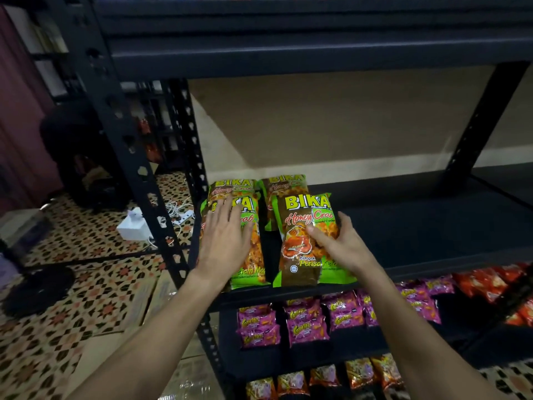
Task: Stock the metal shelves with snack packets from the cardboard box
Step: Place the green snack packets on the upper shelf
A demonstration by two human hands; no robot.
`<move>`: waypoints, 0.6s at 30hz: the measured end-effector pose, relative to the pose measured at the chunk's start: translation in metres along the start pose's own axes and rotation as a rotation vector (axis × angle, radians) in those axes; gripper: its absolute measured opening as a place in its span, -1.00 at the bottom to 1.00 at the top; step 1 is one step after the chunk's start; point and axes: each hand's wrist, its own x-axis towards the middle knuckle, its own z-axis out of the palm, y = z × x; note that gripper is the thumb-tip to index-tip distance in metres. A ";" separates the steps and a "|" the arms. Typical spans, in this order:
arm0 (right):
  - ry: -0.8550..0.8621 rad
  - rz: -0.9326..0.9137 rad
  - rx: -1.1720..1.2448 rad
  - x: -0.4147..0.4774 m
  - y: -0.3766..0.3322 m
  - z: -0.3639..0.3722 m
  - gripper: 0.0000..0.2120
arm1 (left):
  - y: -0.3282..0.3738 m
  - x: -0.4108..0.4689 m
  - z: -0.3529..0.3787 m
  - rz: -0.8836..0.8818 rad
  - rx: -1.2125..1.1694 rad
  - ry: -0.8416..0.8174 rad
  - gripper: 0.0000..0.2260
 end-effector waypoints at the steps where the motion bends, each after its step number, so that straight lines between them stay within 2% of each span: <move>1: 0.084 -0.056 -0.057 -0.001 -0.003 0.002 -0.04 | -0.001 -0.002 0.002 -0.012 0.024 0.000 -0.52; 4: 0.288 -0.318 -0.298 -0.010 -0.016 0.019 -0.32 | -0.004 -0.006 0.008 -0.030 0.116 0.016 -0.48; 6: 0.237 -0.401 -0.494 -0.011 -0.019 0.034 -0.39 | -0.006 -0.007 0.014 -0.031 0.179 -0.018 -0.44; 10: 0.106 -0.393 -0.827 -0.005 -0.004 0.049 -0.35 | -0.006 -0.012 0.024 -0.053 0.183 0.015 -0.41; 18: 0.080 -0.447 -0.963 0.000 0.000 0.051 -0.34 | 0.003 -0.012 0.027 -0.139 0.206 -0.036 -0.39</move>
